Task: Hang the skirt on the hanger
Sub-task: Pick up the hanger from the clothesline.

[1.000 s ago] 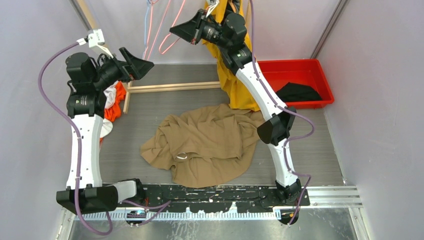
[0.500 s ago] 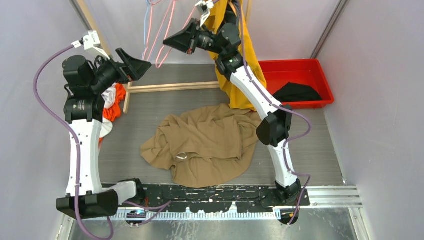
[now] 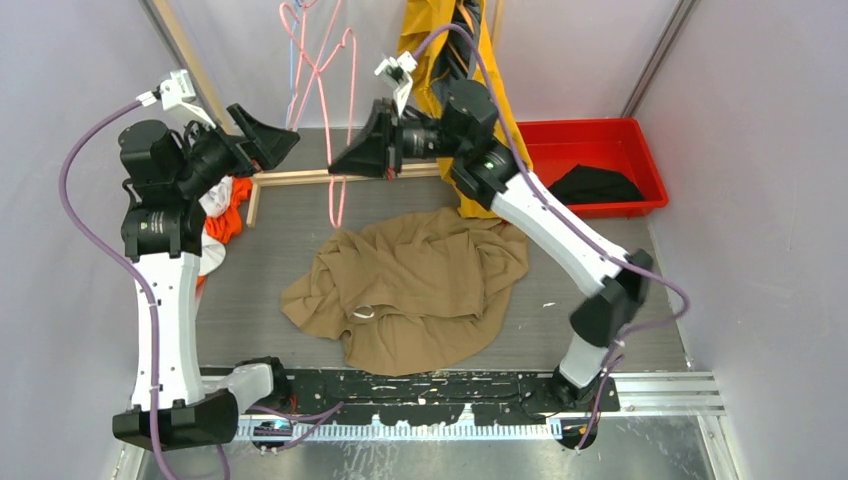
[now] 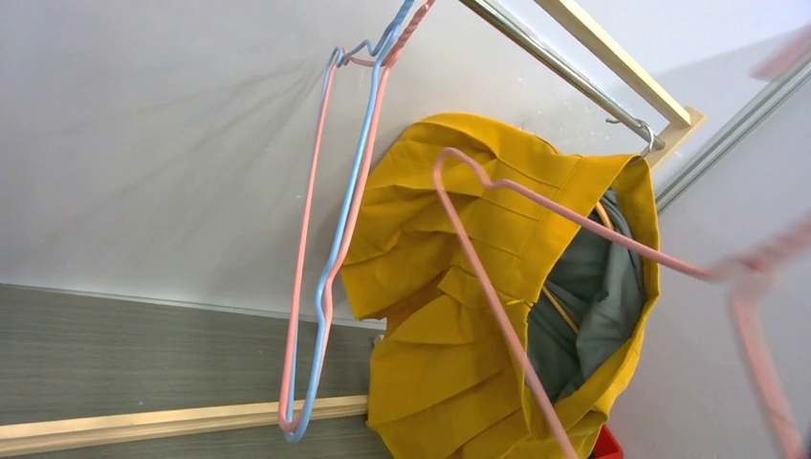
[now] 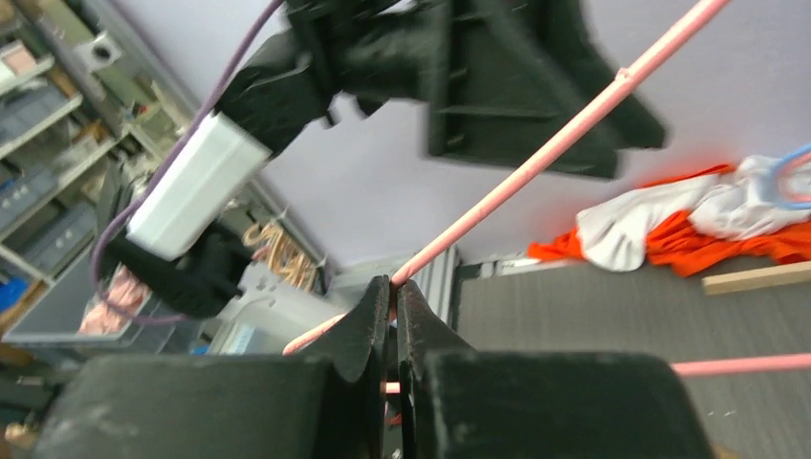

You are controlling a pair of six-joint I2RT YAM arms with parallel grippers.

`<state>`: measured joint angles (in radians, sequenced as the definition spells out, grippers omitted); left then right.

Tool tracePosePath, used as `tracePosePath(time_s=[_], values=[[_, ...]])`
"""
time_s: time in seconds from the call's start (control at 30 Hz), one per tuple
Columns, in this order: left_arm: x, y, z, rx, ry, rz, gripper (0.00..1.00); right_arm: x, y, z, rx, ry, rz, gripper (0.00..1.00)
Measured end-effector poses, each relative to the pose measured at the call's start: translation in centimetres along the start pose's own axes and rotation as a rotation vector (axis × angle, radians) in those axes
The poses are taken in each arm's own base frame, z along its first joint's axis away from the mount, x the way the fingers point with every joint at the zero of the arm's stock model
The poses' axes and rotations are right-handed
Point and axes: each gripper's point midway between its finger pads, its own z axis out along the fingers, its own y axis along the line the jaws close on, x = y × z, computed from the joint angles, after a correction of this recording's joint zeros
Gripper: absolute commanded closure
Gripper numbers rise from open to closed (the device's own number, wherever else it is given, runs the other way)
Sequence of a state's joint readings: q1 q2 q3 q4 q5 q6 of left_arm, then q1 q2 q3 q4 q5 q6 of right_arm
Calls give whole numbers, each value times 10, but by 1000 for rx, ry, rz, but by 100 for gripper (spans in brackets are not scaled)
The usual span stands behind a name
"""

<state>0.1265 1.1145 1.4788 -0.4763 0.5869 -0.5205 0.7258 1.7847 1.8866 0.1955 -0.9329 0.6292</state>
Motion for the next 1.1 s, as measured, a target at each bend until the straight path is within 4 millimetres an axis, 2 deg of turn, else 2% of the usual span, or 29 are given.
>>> tracePosePath(time_s=[0.1, 0.2, 0.3, 0.37, 0.4, 0.57, 0.67, 0.77, 0.9, 1.0, 1.1], values=[[1, -6, -8, 2, -4, -2, 1, 13, 49, -16, -16, 50, -41, 99], [2, -15, -16, 19, -9, -11, 1, 39, 88, -40, -38, 92, -38, 99], [17, -21, -26, 48, 9, -26, 0, 78, 106, -66, -38, 135, 19, 99], [32, -22, -32, 60, 32, -50, 0, 112, 110, -81, -27, 168, 99, 99], [39, -21, -34, 62, 43, -61, 1, 122, 114, -82, -34, 182, 119, 99], [81, -14, -41, 60, 109, -140, 1, 197, 138, -105, -48, 280, 281, 99], [112, -18, -36, 76, 179, -160, 1, 223, 162, -122, -79, 300, 339, 99], [156, -33, -27, 129, 303, -163, 1, 229, 184, -134, -128, 275, 361, 99], [206, -47, -18, 191, 441, -146, 1, 218, 201, -138, -178, 221, 360, 99], [217, -47, -16, 208, 461, -125, 1, 211, 207, -139, -196, 198, 357, 99], [213, -48, -14, 231, 429, -94, 0, 207, 210, -140, -206, 188, 355, 99]])
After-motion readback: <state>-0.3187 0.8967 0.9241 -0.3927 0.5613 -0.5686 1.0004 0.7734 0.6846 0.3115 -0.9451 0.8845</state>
